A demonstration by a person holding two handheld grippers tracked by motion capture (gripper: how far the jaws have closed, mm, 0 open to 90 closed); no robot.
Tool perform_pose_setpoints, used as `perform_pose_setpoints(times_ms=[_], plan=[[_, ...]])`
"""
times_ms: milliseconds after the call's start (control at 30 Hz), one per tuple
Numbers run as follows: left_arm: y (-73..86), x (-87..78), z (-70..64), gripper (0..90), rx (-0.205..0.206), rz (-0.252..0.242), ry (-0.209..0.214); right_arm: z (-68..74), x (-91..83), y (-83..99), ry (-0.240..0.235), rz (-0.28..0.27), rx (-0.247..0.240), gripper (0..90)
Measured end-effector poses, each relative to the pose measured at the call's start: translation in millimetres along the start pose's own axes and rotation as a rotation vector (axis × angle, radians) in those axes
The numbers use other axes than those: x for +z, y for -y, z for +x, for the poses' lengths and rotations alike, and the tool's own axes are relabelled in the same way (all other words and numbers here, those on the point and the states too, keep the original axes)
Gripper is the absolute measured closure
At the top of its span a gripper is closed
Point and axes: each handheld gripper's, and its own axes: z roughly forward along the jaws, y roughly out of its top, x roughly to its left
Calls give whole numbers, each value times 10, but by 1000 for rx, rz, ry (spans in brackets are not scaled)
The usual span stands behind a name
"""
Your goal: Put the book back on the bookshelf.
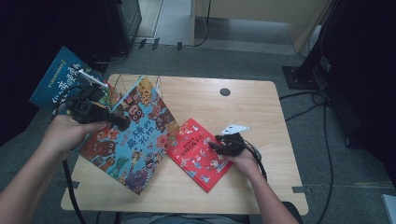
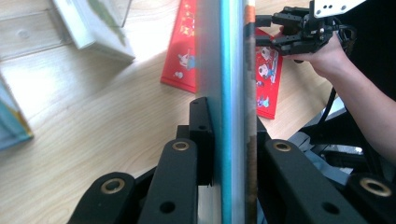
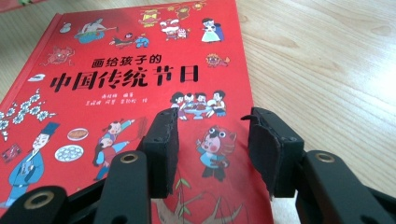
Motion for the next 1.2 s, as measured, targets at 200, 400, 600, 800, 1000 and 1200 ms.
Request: perform_pose_setpoints(times_ms=[200, 400, 600, 800, 1000, 1200], plan=[[146, -117, 123, 816, -37, -18, -8, -22, 47, -38, 3, -1, -13, 532], [278, -216, 252, 814, -80, -32, -32, -6, 97, -64, 0, -4, -34, 520], [391, -314, 357, 813, -115, -46, -52, -5, 109, -60, 1, -9, -46, 517], [469, -454, 435, 812, -149, -63, -51, 7, 109, -51, 4, -13, -60, 514], [542, -562, 525, 813, -182, -86, -38, 16, 89, -21, 7, -21, -66, 507], [596, -695, 503, 811, -173, -92, -39, 20, 87, -21, 9, -18, -72, 507]])
